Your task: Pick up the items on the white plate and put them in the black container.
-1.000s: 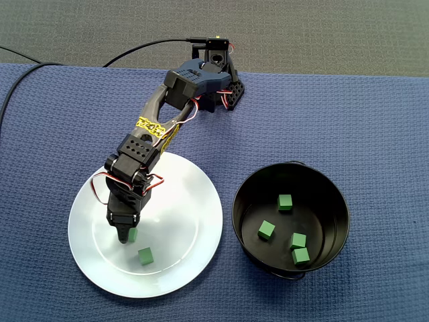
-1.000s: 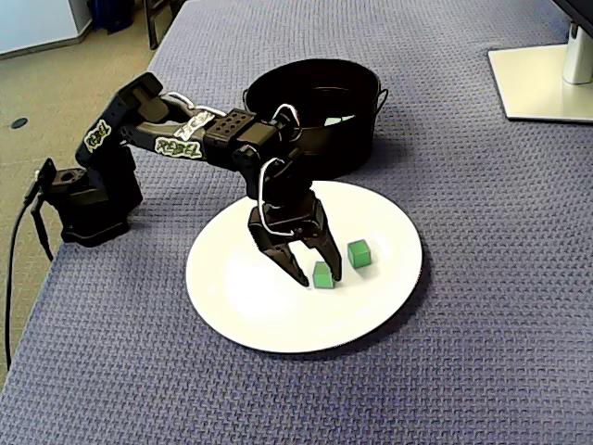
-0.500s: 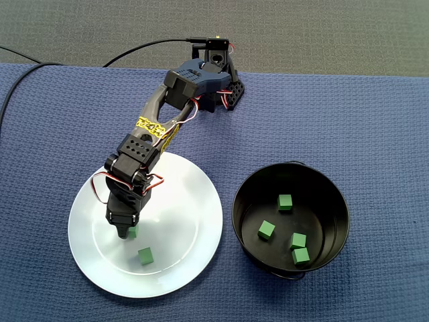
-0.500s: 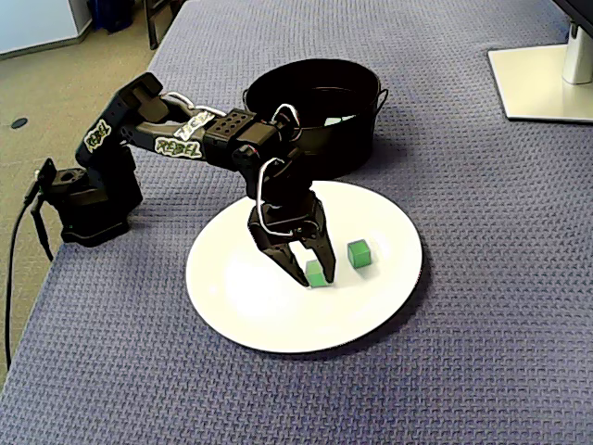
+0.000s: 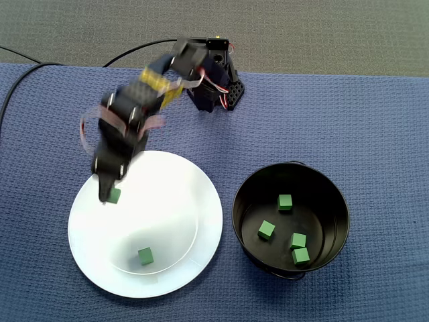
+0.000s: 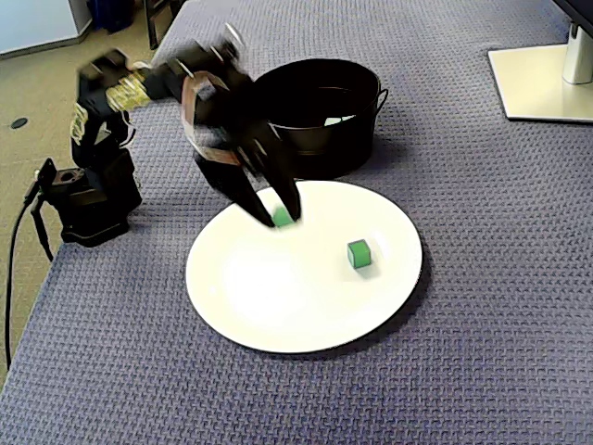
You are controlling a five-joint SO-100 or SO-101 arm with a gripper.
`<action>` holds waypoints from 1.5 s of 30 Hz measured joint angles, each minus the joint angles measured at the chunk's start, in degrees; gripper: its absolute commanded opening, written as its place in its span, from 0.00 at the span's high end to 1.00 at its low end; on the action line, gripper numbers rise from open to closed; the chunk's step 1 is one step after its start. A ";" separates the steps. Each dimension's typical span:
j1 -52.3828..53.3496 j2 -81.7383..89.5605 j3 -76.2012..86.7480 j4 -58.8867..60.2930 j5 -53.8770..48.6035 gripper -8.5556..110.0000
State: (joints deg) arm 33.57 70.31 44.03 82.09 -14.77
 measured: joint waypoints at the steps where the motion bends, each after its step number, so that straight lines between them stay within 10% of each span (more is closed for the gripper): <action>1: -0.79 4.83 2.02 0.00 -0.79 0.93; 18: -58.27 35.60 24.26 -0.44 -35.33 0.93; 36: -58.54 20.92 38.06 -13.01 -38.76 0.75; 45: -38.76 21.01 25.05 0.00 -66.80 0.84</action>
State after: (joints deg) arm -5.19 91.32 69.08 82.09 -81.56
